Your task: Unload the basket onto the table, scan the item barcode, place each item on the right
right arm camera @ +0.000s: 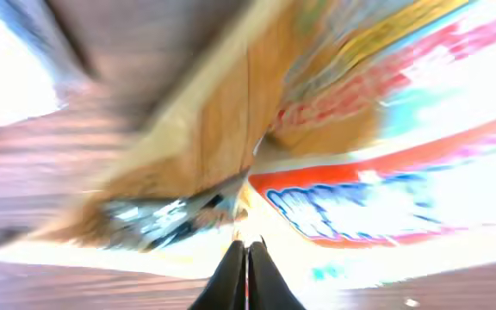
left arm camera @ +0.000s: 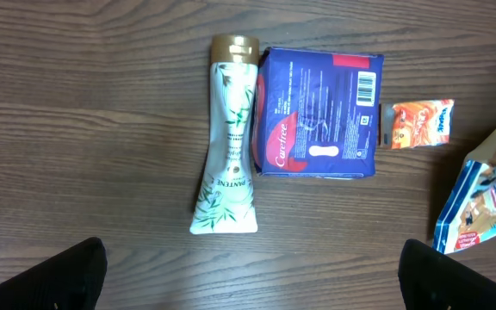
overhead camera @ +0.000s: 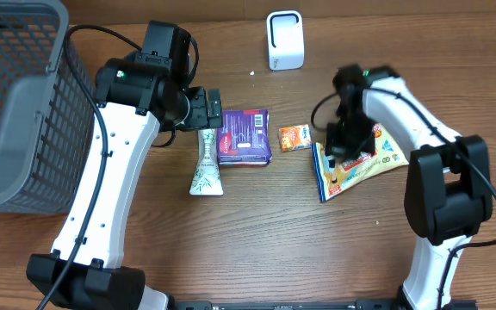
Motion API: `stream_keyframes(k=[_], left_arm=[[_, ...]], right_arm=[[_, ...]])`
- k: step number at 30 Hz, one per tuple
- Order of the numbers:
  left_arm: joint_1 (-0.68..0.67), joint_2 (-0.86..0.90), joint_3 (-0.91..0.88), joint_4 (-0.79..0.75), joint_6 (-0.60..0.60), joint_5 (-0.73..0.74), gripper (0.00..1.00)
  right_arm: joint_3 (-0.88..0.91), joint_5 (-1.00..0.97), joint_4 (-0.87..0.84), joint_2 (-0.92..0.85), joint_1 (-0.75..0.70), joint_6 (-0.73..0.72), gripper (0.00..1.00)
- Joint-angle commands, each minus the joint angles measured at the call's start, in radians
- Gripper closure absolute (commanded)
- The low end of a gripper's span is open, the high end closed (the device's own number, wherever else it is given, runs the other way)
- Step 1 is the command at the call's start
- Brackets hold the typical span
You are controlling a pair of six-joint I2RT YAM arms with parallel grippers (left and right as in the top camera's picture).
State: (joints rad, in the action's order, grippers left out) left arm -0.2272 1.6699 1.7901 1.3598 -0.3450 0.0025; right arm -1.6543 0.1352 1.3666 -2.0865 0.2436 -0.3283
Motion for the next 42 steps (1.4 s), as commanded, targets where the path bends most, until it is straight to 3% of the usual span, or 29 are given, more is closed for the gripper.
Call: stream_keyframes(k=[1,3,4,7,13,17,25,30,36,39,42], left_arm=[[0.004,-0.006,-0.002,-0.003,-0.018,-0.013,0.00],[0.004,-0.006,-0.002,-0.003,-0.018,-0.013,0.00],[0.004,-0.006,-0.002,-0.003,-0.018,-0.013,0.00],[0.004,-0.006,-0.002,-0.003,-0.018,-0.013,0.00],[0.004,-0.006,-0.002,-0.003,-0.018,-0.013,0.00],[0.004,-0.006,-0.002,-0.003,-0.018,-0.013,0.00],[0.004,-0.006,-0.002,-0.003,-0.018,-0.013,0.00],[0.004,-0.006,-0.002,-0.003,-0.018,-0.013,0.00],[0.004,-0.006,-0.002,-0.003,-0.018,-0.013,0.00],[0.004,-0.006,-0.002,-0.003,-0.018,-0.013,0.00],[0.004,-0.006,-0.002,-0.003,-0.018,-0.013,0.00]], right_arm=[[-0.130,-0.124,0.043,0.005,-0.041,-0.005,0.87],[-0.162,-0.143,0.056,0.005,-0.064,-0.004,0.73],[-0.166,-0.142,0.057,0.005,-0.084,-0.004,0.60],[-0.150,-0.142,0.049,0.005,-0.123,-0.005,0.58],[-0.087,-0.085,0.006,0.002,-0.154,-0.005,0.68],[-0.019,0.078,-0.072,0.002,-0.135,0.015,0.76],[0.106,0.129,-0.224,0.000,-0.020,0.036,0.70],[0.157,0.129,-0.304,0.000,0.031,0.018,0.72],[0.146,0.129,-0.276,0.000,0.035,0.019,0.80],[0.103,0.127,-0.204,0.001,0.016,0.027,0.95],[0.014,0.095,-0.102,0.001,-0.015,0.056,0.96]])
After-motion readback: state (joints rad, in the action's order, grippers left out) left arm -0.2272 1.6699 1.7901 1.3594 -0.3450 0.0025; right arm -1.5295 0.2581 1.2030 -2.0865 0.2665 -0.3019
